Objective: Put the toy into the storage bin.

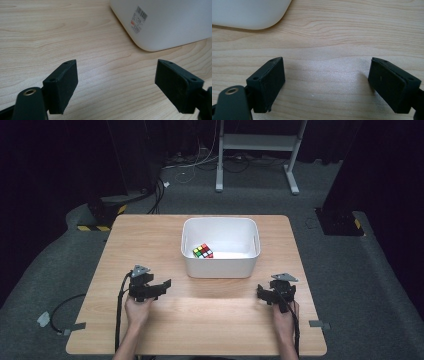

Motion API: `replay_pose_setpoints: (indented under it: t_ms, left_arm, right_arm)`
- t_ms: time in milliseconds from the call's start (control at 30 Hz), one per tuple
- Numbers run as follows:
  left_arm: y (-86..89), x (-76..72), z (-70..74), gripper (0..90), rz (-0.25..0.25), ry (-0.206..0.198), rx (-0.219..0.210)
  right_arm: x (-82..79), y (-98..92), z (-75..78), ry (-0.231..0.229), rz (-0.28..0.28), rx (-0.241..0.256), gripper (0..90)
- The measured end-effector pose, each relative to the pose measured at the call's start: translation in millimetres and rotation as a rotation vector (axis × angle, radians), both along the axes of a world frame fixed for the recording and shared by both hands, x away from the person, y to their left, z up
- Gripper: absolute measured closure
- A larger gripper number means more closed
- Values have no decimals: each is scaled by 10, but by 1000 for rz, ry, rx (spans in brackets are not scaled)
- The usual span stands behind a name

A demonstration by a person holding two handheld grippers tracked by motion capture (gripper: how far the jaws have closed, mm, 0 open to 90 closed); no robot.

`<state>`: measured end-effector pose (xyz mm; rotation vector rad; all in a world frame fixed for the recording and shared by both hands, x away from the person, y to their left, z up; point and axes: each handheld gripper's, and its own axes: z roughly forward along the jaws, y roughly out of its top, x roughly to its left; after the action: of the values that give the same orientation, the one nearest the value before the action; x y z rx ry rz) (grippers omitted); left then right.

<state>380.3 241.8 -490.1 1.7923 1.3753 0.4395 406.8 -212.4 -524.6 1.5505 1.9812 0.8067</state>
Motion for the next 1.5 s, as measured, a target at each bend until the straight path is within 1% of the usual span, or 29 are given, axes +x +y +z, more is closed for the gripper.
replay_pose_setpoints:
  t_ms: [67, 200, 233, 267, 300, 633, 700, 767, 800, 833, 900, 1067, 1100, 1333, 1467, 1500]
  left_arm:
    - [1, 11, -12, 189, 6, 0, -2]
    - [-9, 25, -32, 189, 8, -1, 8]
    - [-22, 35, -48, 189, 7, -1, 22]
    - [-22, 35, -48, 190, 7, -1, 22]
    - [-30, 46, -67, 190, 10, 3, 32]
    - [-35, 90, -123, 193, 18, 4, 52]
    - [-36, 106, -145, 194, 21, 1, 69]
    - [-30, 118, -160, 194, 25, 3, 77]
    - [-28, 121, -165, 194, 25, 5, 74]
    - [-18, 121, -174, 195, 32, -4, 77]
    - [-13, 119, -182, 198, 36, -6, 73]
    - [19, 114, -241, 199, 46, 3, 78]
    - [27, 116, -259, 199, 52, 5, 74]
    - [46, 117, -294, 199, 66, 2, 78]
    - [53, 121, -332, 199, 71, 10, 86]
    - [54, 123, -353, 198, 75, 14, 81]
  right_arm:
    - [0, 0, 0, 0, 0, 0, 139]
    - [0, 0, 0, 0, 0, 0, 139]
    - [-1, 1, 0, 0, 0, 0, 139]
    - [-1, 1, 0, 0, 0, 0, 139]
    - [0, 1, 0, 0, 0, 0, 139]
    - [-1, 0, 0, 0, 0, 0, 139]
    - [-1, 1, 0, 0, 0, 0, 139]
    - [-1, 0, 0, 0, 0, 0, 139]
    - [-1, 1, 0, 0, 0, 0, 139]
    - [-1, 1, 0, 0, -1, 0, 139]
    - [-1, 0, 0, 0, 0, 0, 139]
    - [-1, 1, 0, 0, -1, 0, 139]
    - [-1, 1, 0, 0, 0, 0, 139]
    - [-1, 1, 0, 0, 0, 0, 139]
    - [0, 1, 0, 0, -1, 0, 139]
    - [0, 1, 0, 0, 0, 0, 139]
